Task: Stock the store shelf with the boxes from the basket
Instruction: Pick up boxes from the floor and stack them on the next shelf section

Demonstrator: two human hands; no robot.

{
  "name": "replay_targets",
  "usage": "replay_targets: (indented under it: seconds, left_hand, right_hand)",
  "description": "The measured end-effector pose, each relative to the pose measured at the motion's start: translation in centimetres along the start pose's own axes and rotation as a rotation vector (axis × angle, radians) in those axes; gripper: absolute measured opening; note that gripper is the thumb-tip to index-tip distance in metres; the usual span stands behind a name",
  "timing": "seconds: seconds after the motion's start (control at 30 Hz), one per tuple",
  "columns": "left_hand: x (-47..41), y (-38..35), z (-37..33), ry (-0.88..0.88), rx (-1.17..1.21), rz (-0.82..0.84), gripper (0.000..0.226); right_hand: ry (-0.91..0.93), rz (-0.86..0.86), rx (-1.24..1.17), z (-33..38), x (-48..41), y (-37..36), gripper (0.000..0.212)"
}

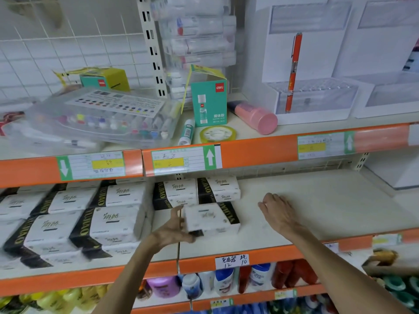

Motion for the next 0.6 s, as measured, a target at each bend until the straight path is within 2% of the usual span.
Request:
replay_targets:
  seconds: [0.1, 0.17, 0.23, 0.3, 0.43, 0.6]
  left_hand:
    - [-0.2, 0.9, 1.8, 0.01, -0.194, -0.199, 0.091]
    - [-0.6, 1.0, 1.6, 0.045, -0.398, -0.289, 0.102]
    - [-1.4, 0.6, 1.1, 0.093, -0.585, -0.298, 0.113]
    - [-2.0, -0.1, 0.3, 0.082, -0.713, -0.273, 0.11]
    - [-2.4, -0.2, -0.4, 0.09, -0.821, -0.282, 0.098]
    - [-1.2, -0.1, -0.2, 0.179, -0.902, -0.441, 0.095]
  right_hand:
    - [-0.003, -0.002, 0.006, -0.2, -0.4, -0.3, 0.031]
    - [-0.001, 0.009, 0.009, 0.0, -0.6, -0.7, 0.031]
    - [0.011, 0.02, 0.022, 0.3, -0.7, -1.1, 0.032]
    - [0.031, 0.029, 0.04, 0.8, -0.7, -1.5, 0.032]
    - [0.06, 0.04, 0.065, 1.1, -0.5, -2.0, 0.031]
    - [0.021, 0.041, 0.046, 0.0, -0.8, -2.1, 0.031]
Point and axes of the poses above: each hand's wrist, its own x-axis away from the middle knuckle, its own y-axis out of the back of the hand, z = x × y, the point moved 3 cm from there along -x, towards the middle knuckle, and after that the axes turned 5 degrees about z, right-handed, at the moved point
